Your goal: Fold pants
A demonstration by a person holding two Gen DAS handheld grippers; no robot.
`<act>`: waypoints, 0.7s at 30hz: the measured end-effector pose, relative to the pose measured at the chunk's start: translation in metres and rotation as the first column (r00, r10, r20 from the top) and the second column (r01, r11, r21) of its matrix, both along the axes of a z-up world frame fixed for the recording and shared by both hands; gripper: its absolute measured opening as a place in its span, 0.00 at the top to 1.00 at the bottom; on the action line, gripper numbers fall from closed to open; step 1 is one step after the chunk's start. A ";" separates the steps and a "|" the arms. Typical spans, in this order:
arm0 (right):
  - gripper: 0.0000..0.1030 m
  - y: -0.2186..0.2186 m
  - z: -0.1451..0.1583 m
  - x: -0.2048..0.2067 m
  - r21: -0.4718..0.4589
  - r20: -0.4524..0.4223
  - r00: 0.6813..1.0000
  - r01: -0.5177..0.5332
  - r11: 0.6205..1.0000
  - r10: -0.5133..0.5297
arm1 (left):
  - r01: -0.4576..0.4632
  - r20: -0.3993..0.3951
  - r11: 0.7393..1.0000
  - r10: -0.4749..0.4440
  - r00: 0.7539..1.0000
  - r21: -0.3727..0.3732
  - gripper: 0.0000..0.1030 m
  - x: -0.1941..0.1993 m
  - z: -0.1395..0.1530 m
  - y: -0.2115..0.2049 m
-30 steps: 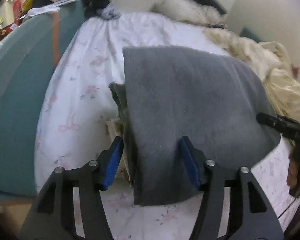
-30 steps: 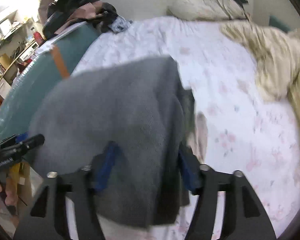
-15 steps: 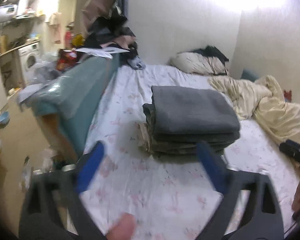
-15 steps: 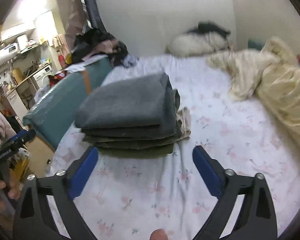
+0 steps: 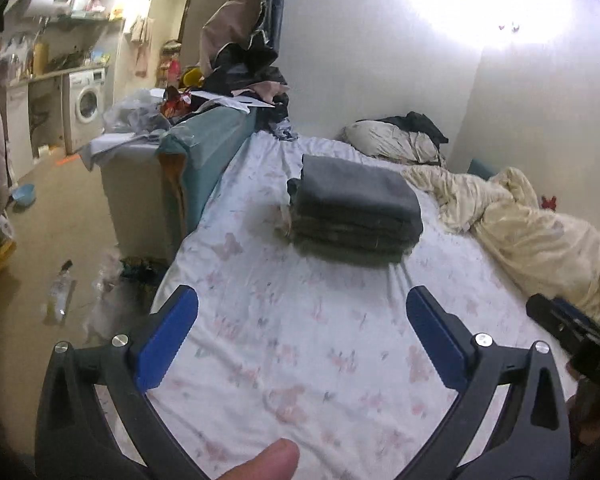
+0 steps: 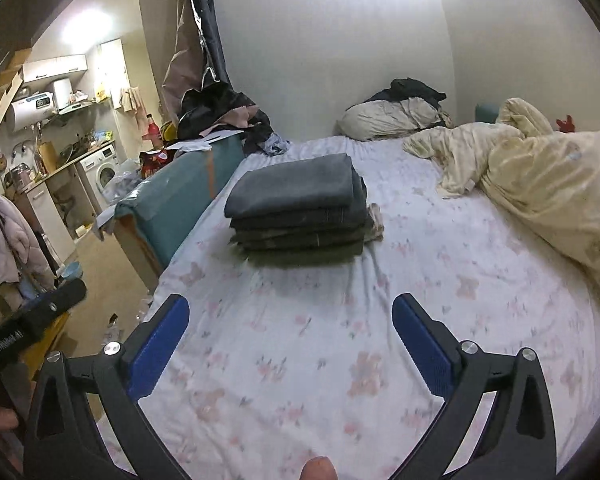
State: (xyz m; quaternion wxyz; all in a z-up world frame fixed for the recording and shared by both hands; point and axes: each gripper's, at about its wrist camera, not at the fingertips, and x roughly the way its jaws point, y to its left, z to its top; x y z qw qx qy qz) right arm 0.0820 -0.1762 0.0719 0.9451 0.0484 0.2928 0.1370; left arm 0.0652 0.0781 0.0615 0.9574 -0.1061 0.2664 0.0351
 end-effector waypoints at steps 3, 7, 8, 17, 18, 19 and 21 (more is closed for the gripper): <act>0.00 0.002 -0.011 -0.021 -0.037 0.011 1.000 -0.013 0.999 0.013 | 0.027 0.052 0.996 -0.031 0.998 0.079 0.00 -0.031 -0.006 -0.012; 0.00 -0.002 -0.028 -0.048 -0.059 0.013 1.000 0.011 0.998 -0.011 | 0.051 0.014 0.995 -0.052 0.999 0.088 0.00 -0.048 -0.017 -0.020; 0.00 -0.004 -0.031 -0.054 -0.057 0.021 1.000 0.016 0.998 -0.015 | 0.059 0.006 0.995 -0.060 0.998 0.079 0.00 -0.050 -0.020 -0.021; 0.00 -0.007 -0.065 -0.074 -0.067 -0.013 0.999 0.043 0.997 -0.044 | 0.110 -0.037 0.991 -0.107 0.994 0.081 0.00 -0.061 -0.050 -0.048; 0.00 -0.006 -0.064 -0.072 -0.075 0.000 0.999 0.048 0.996 -0.048 | 0.123 -0.047 0.988 -0.119 0.992 0.091 0.00 -0.059 -0.053 -0.053; 0.00 -0.005 -0.063 -0.073 -0.078 0.008 0.999 0.053 0.996 -0.052 | 0.129 -0.052 0.987 -0.124 0.991 0.095 0.00 -0.058 -0.054 -0.055; 0.00 -0.005 -0.064 -0.072 -0.085 0.021 0.998 0.063 0.994 -0.062 | 0.127 -0.052 0.988 -0.123 0.991 0.087 0.00 -0.057 -0.055 -0.055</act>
